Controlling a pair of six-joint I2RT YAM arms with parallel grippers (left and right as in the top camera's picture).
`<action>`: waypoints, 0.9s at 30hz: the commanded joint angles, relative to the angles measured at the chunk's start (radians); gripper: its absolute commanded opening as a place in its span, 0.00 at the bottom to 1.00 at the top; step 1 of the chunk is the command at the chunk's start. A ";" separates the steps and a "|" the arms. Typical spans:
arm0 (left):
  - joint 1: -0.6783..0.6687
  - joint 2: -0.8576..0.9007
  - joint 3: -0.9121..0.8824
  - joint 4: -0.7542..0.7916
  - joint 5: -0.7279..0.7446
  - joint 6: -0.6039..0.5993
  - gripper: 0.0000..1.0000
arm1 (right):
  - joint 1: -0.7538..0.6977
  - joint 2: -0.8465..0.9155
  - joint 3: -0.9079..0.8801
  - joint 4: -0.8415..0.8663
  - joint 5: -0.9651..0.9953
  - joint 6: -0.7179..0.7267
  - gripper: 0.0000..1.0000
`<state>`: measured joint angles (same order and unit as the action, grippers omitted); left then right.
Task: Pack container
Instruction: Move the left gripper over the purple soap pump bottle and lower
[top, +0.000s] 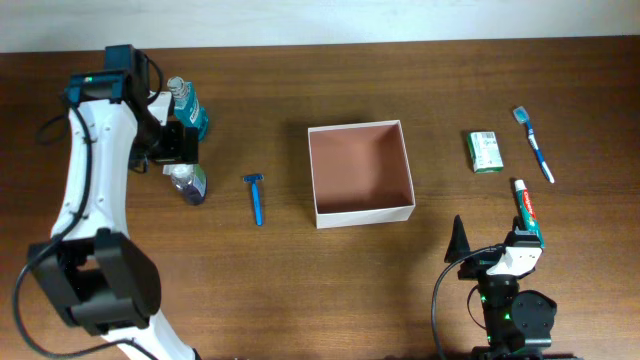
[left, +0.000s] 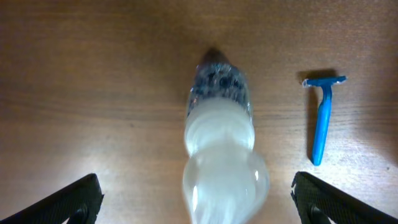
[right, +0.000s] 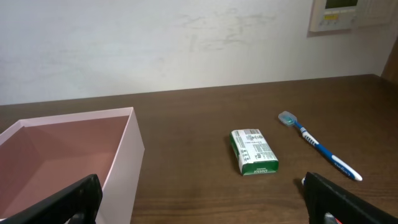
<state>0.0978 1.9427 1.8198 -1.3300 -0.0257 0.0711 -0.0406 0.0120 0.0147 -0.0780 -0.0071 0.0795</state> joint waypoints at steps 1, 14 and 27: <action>0.002 0.045 0.017 0.022 0.045 0.060 0.99 | 0.000 -0.009 -0.009 0.000 0.012 0.011 0.98; 0.002 0.142 0.011 0.008 0.045 0.061 0.99 | 0.000 -0.009 -0.009 0.000 0.012 0.011 0.98; 0.003 0.176 0.011 0.052 0.045 0.061 0.99 | 0.000 -0.009 -0.009 0.000 0.012 0.011 0.98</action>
<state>0.0975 2.0872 1.8236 -1.2903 0.0036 0.1131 -0.0406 0.0120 0.0147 -0.0780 -0.0067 0.0795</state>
